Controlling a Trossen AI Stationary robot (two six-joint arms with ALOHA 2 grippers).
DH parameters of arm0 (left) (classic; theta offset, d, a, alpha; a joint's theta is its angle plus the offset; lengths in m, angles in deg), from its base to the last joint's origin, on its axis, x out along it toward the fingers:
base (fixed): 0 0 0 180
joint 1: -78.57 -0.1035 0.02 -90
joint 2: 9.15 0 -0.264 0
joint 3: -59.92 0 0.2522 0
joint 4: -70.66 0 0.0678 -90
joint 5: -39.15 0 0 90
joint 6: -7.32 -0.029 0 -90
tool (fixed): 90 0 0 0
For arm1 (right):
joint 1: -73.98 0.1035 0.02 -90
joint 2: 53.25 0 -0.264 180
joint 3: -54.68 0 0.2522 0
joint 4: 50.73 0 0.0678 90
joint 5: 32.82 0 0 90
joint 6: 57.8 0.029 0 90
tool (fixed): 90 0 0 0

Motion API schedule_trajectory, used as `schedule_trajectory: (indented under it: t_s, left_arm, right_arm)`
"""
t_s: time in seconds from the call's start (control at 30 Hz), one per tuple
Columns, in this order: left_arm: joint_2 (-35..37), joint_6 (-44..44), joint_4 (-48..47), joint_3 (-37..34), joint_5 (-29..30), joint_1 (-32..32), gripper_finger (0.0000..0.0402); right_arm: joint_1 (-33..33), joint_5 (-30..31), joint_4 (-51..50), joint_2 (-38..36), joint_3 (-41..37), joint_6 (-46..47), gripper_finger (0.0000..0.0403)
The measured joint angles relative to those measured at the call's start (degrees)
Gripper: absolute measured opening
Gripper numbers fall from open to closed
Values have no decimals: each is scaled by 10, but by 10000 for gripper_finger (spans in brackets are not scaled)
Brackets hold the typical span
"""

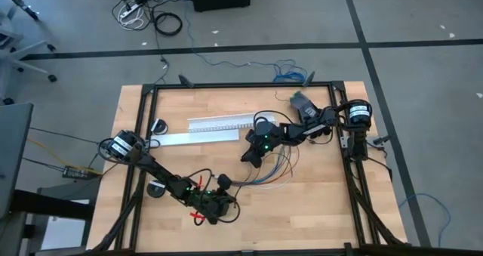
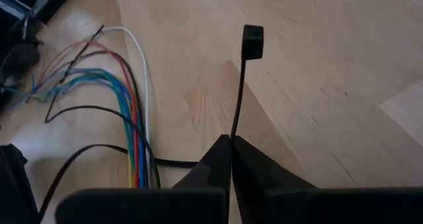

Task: Ziptie cables
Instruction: Wrap the colored wires together using a zip tie

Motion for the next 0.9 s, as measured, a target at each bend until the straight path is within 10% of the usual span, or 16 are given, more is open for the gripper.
schedule_trajectory:
  t_s: [0.9]
  left_arm:
    - [-1,75,-15,-3,-12,-21,0]
  right_arm:
    - [15,-15,33,-2,0,16,109]
